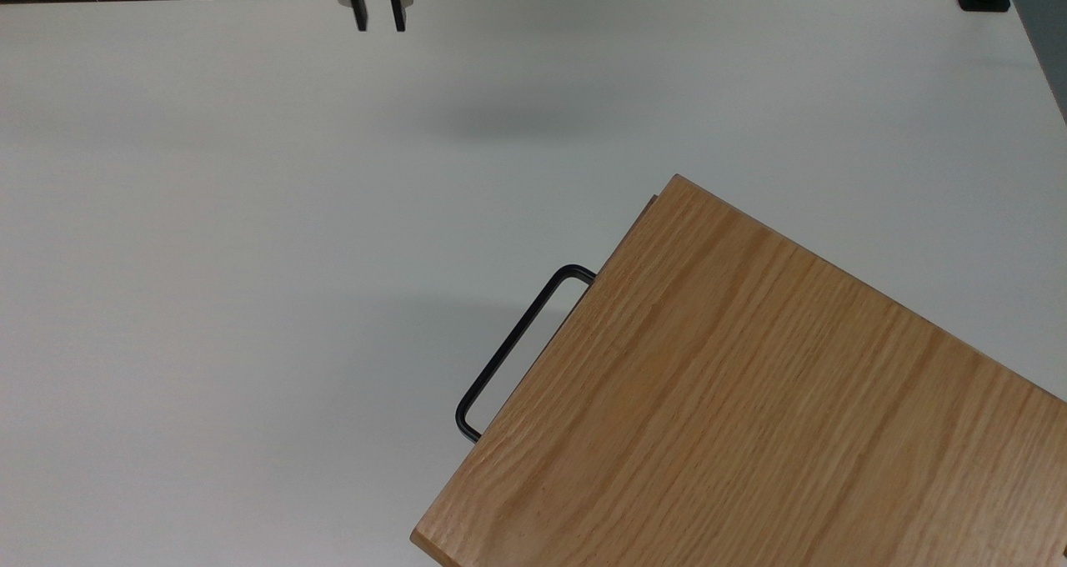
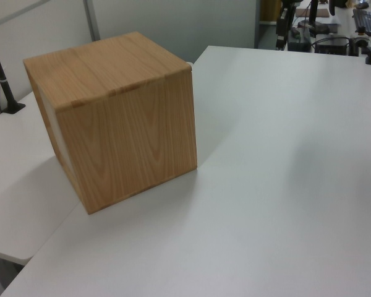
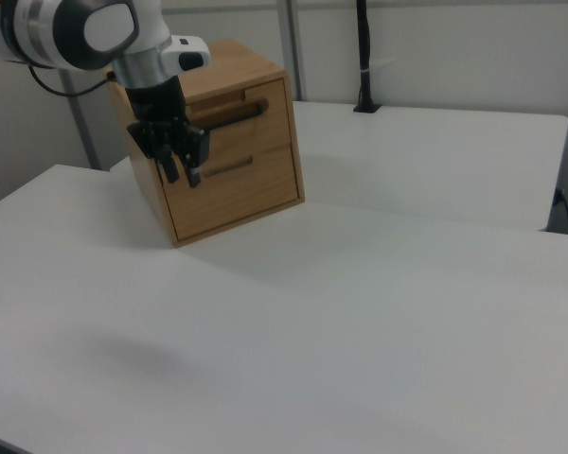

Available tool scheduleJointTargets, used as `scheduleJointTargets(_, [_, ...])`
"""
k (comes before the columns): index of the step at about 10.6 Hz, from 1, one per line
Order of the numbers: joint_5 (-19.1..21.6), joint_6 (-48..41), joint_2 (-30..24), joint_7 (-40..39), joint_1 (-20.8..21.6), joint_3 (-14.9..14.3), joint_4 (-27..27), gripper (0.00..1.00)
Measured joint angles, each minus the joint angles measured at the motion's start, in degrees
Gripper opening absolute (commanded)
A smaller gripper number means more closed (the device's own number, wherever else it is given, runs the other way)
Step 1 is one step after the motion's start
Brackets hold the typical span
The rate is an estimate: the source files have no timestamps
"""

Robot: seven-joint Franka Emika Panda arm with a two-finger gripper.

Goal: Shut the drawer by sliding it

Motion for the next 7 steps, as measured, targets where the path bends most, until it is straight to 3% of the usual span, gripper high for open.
scheduleJointTargets(7, [-0.5, -2.7, -0.7, -0.1, -0.7, -0.3, 0.7, 1.00])
